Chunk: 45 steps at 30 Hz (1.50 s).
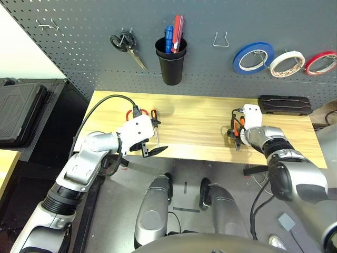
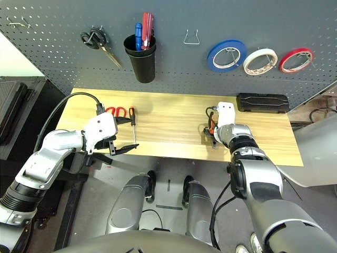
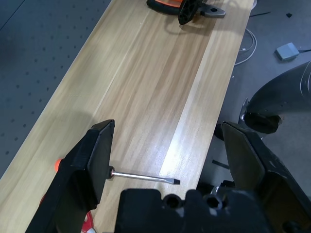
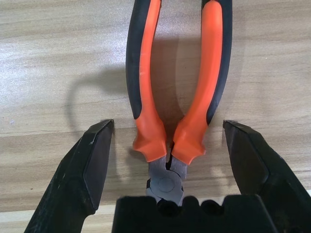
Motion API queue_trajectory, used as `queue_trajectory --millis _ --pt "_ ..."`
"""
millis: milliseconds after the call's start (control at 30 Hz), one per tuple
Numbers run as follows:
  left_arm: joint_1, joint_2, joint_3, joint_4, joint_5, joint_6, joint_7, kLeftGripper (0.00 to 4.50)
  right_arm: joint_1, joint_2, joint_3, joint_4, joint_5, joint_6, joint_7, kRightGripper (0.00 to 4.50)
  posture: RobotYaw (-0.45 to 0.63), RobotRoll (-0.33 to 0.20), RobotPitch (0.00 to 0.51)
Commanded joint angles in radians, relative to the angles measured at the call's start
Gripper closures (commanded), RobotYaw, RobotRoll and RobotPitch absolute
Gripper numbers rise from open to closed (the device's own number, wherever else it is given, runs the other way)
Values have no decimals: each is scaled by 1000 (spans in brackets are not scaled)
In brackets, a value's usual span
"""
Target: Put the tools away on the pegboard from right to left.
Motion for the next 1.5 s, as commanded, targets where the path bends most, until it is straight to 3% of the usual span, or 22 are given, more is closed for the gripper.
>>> queue_trajectory --millis 33,133,333,700,900,1133,1500 --pt "8 -1 -23 5 17 -4 -2 0 7 -4 3 31 -9 17 0 17 378 0 262" --pt "1 -2 -25 14 21 -7 -4 0 -1 -1 0 33 -10 19 -9 374 377 0 261" --pt "-9 -2 -25 29 26 -14 -9 0 -6 6 -7 28 -6 20 -24 2251 375 0 261" --pt "-17 6 -17 32 21 -13 -12 0 39 -3 29 -93 -20 -8 41 2251 384 0 243" --pt "-9 11 -3 29 21 -24 -3 0 162 -35 155 -348 -79 -108 183 2251 380 0 232" --pt "10 -61 91 -48 -114 22 30 0 377 -47 207 -691 -113 -371 241 2251 372 0 216" --pt "-30 -140 214 -189 -317 109 96 0 496 -75 202 -737 -126 -733 300 2251 359 0 182"
